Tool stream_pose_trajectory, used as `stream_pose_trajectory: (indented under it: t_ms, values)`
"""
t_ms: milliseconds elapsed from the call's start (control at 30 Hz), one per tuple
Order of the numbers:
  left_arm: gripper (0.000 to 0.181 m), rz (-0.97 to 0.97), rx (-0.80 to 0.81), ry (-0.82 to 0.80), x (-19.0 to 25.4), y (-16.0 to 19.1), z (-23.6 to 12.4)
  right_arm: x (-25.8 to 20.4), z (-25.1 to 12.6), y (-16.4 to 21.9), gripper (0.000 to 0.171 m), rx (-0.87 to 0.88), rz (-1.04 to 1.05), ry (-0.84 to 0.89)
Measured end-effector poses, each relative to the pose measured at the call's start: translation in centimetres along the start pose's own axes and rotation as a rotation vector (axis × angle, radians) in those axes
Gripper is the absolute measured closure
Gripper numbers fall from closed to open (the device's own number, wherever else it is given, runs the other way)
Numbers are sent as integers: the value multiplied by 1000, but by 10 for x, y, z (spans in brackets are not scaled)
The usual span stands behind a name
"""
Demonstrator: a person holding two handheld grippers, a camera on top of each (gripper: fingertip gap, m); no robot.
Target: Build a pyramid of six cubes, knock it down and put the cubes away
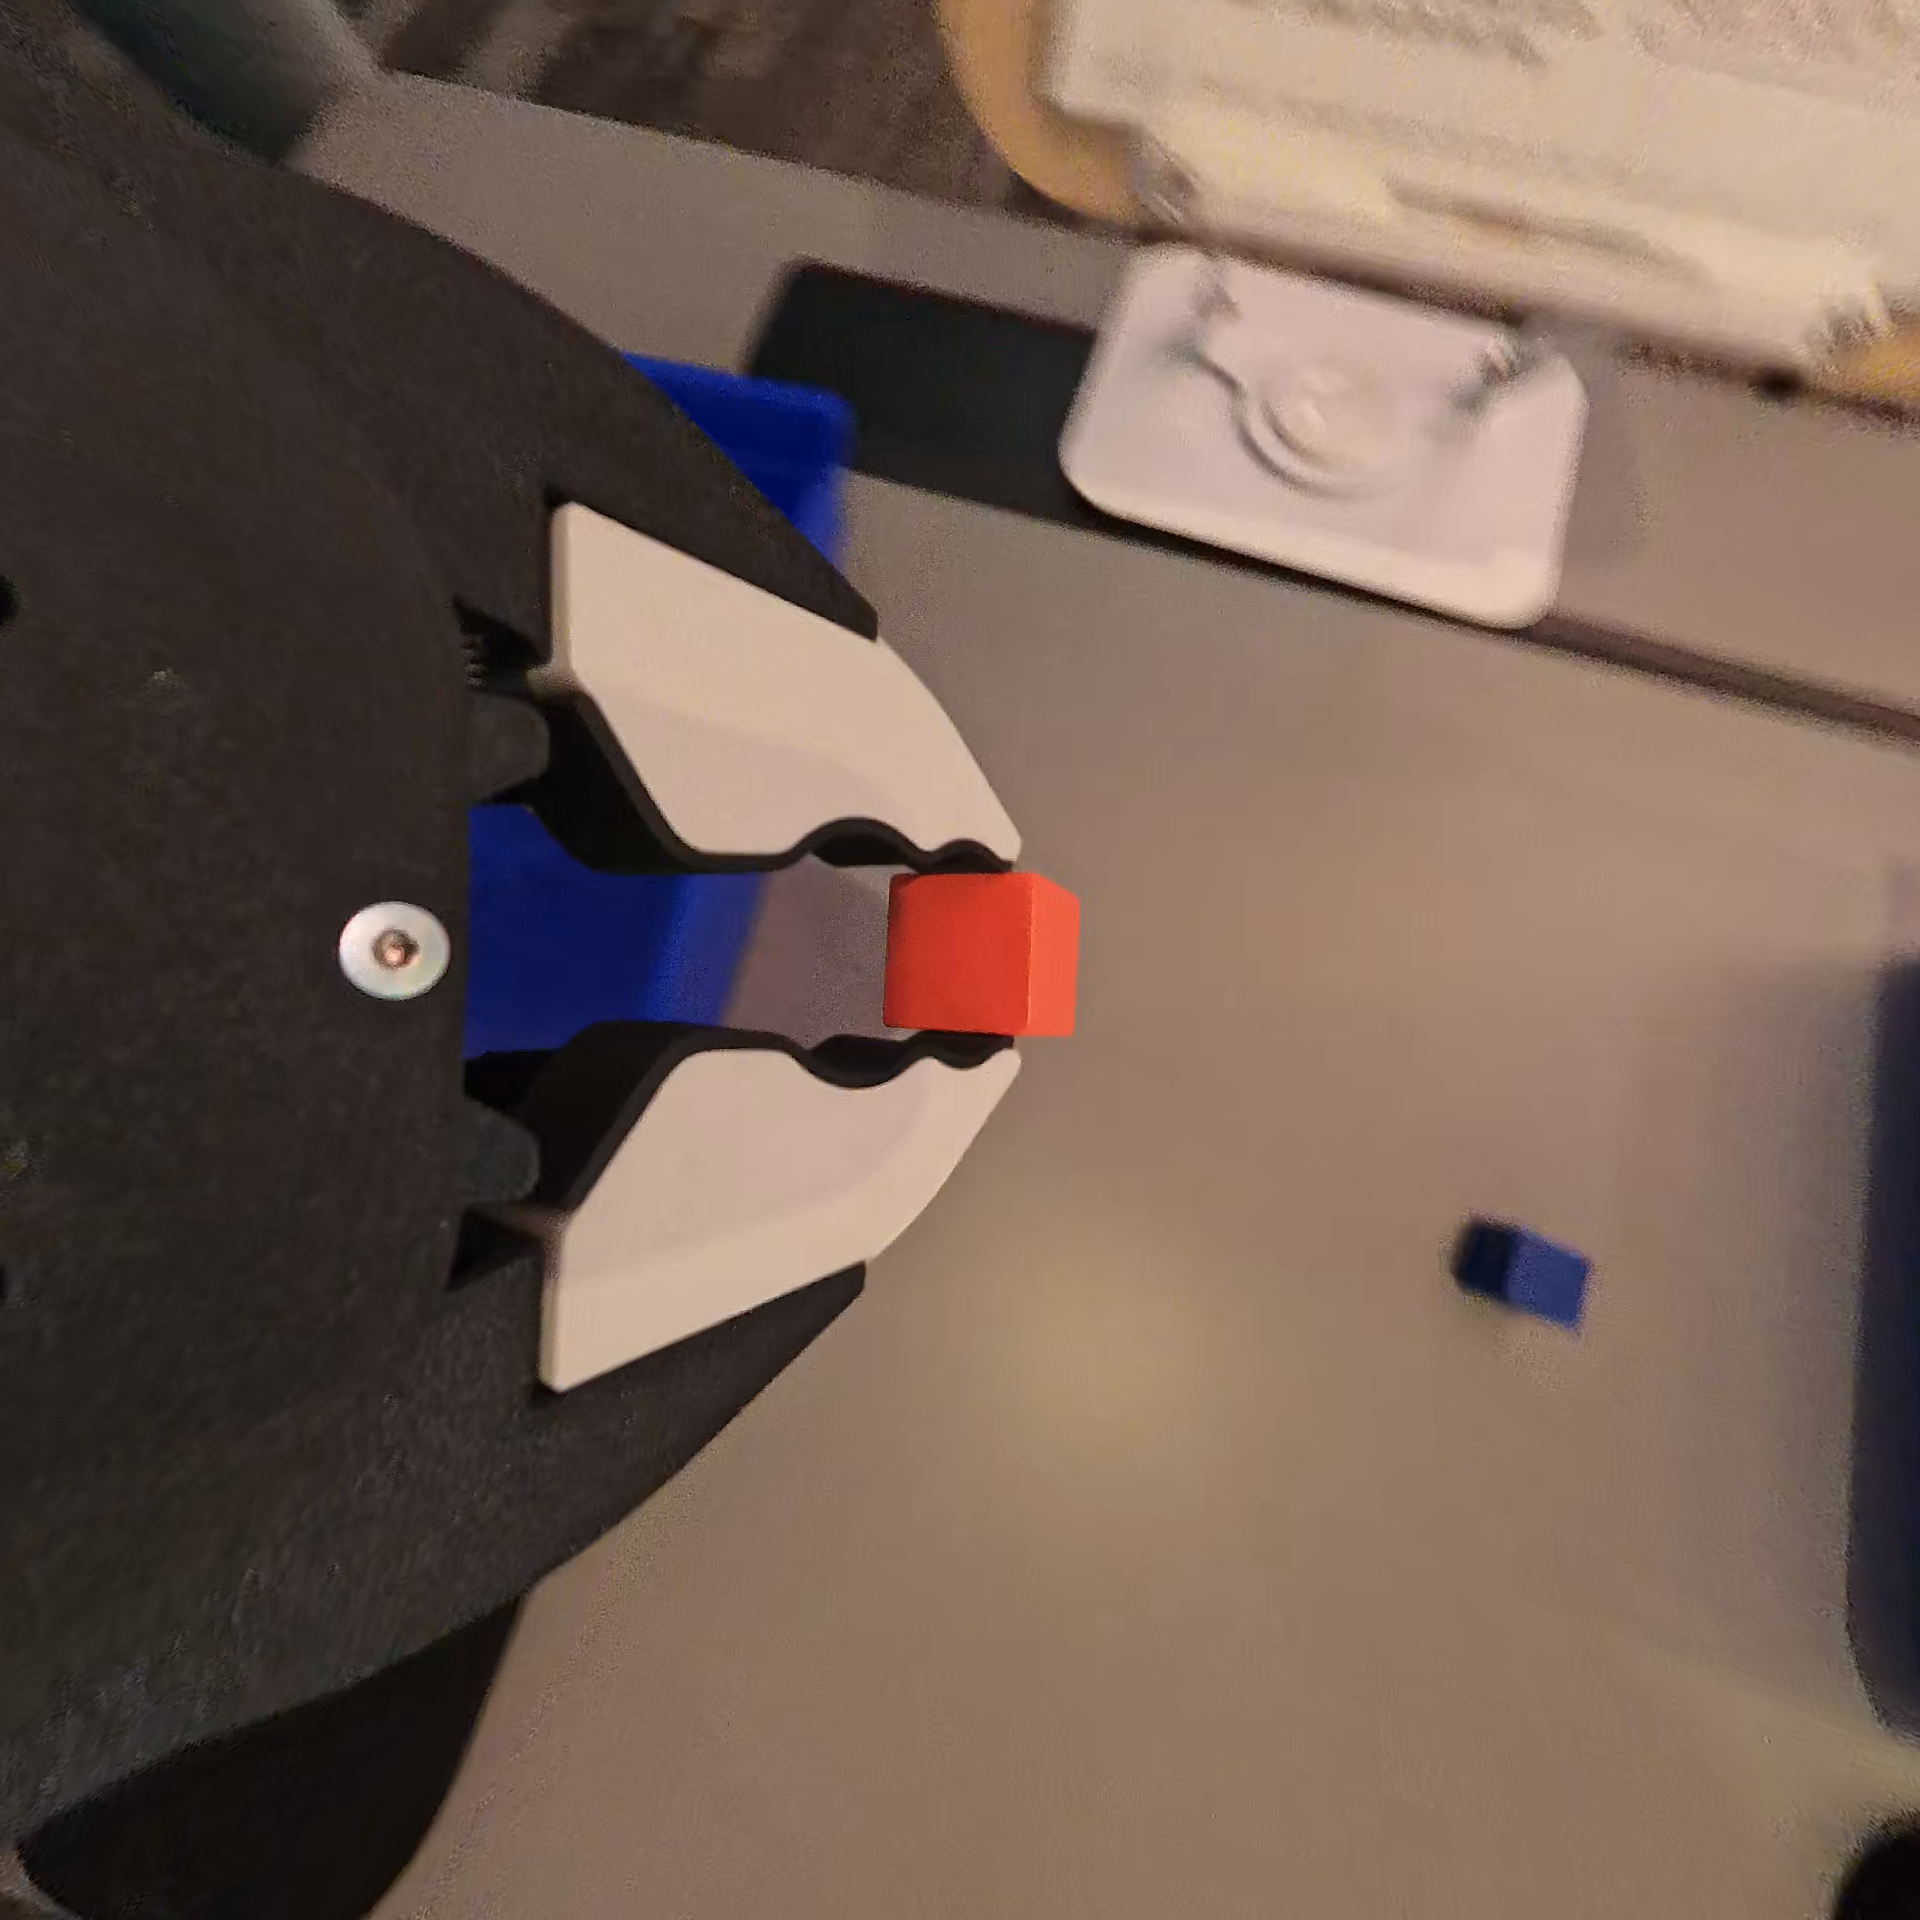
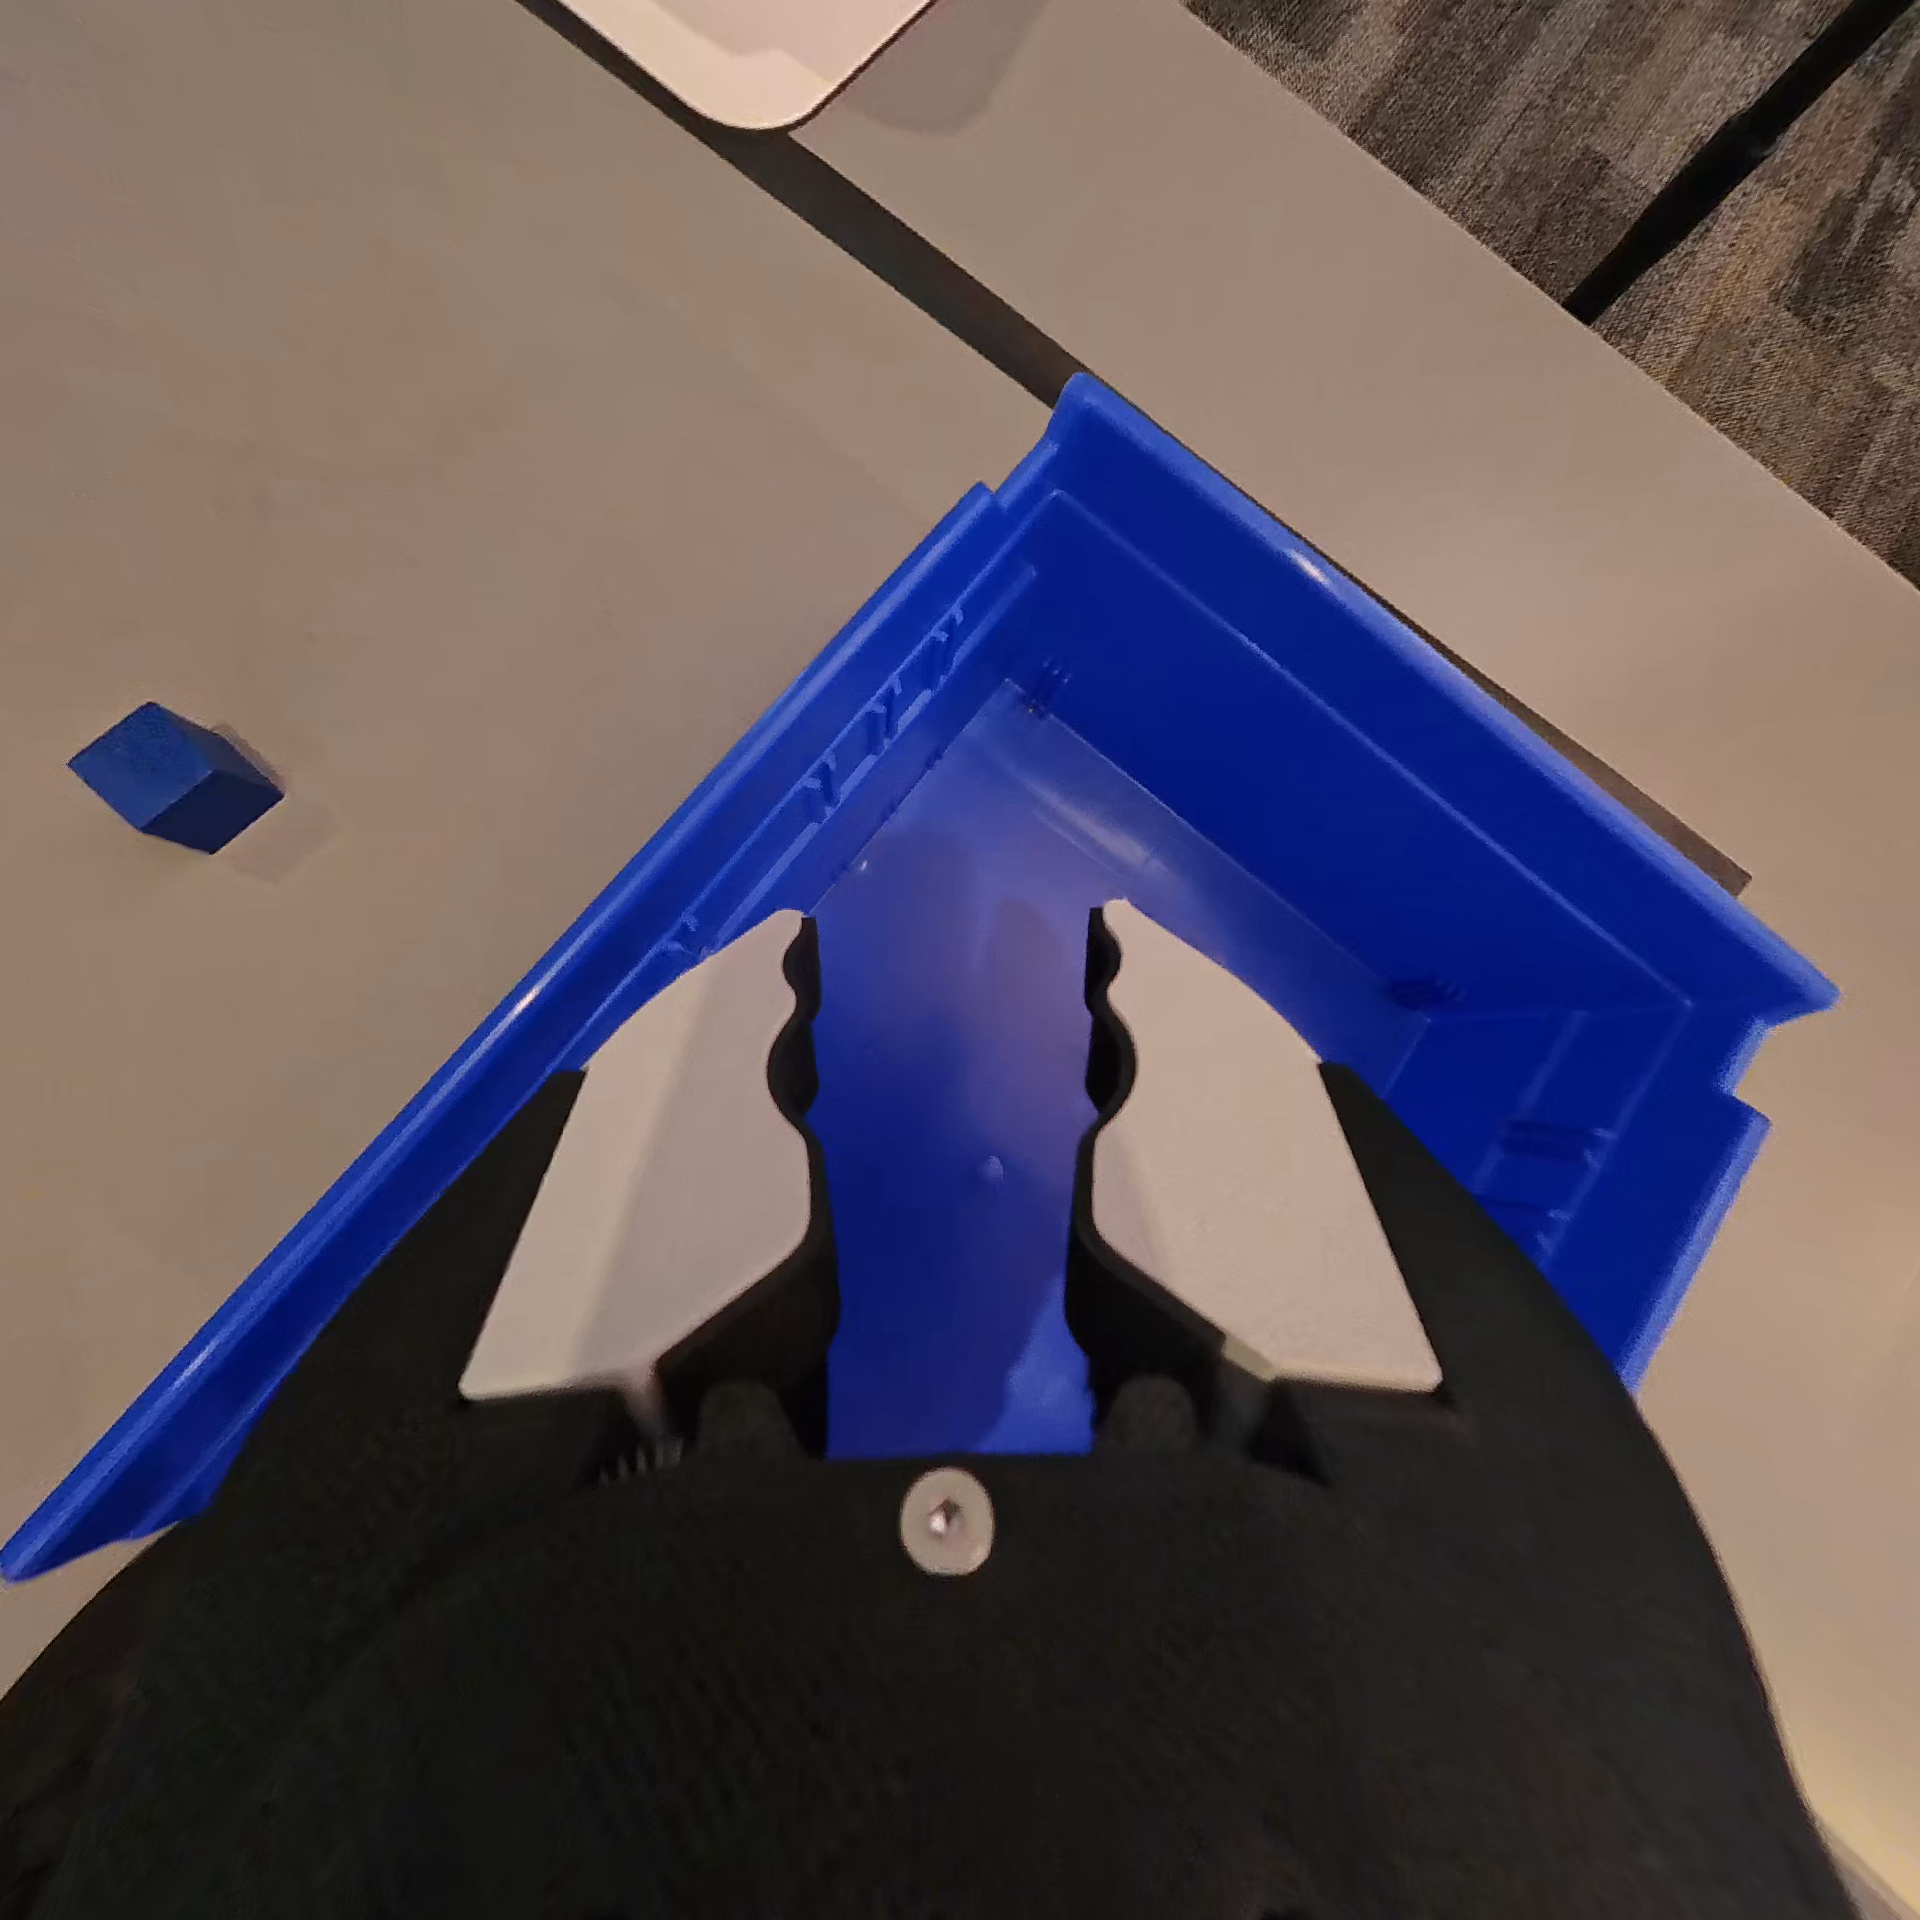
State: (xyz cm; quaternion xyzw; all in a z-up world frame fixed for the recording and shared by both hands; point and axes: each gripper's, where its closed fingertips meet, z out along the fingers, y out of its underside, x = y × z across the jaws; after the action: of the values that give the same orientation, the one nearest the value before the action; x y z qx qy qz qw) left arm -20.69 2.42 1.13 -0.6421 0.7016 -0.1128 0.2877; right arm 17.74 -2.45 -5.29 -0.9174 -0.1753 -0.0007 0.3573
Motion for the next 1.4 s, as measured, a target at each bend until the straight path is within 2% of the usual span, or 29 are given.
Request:
stream_pose_trajectory:
  t_ms: [100,233,333,500,1033,1067,1133,1167,1300,1400]
  values:
    - [153,52,-39,139,45,-27,68,1,-5,4,120,-14,-7,8]
    - [153,109,-141,182,74,-32,147,3,-9,5,119,-2,8,10]
    - [153,98,-149,222,84,-43,175,3,-10,7,121,-10,6,8]
    - [153,156,-223,245,92,-46,201,4,-5,12,120,-40,5,1]
    - [153,196,-245,290,100,-56,214,-2,4,17,120,-78,-9,-28]
    - [152,190,-248,288,100,-56,214,-2,5,17,120,-79,-9,-29]
    - [135,178,-245,282,99,-57,215,-2,5,17,120,-83,-11,-30]
    - [134,174,-241,280,98,-58,213,-3,5,17,120,-85,-13,-30]
    - [132,136,-181,256,90,-61,191,-3,4,18,120,-84,-13,-31]
    - [134,84,-56,173,69,-67,143,-2,3,18,120,-79,-12,-32]
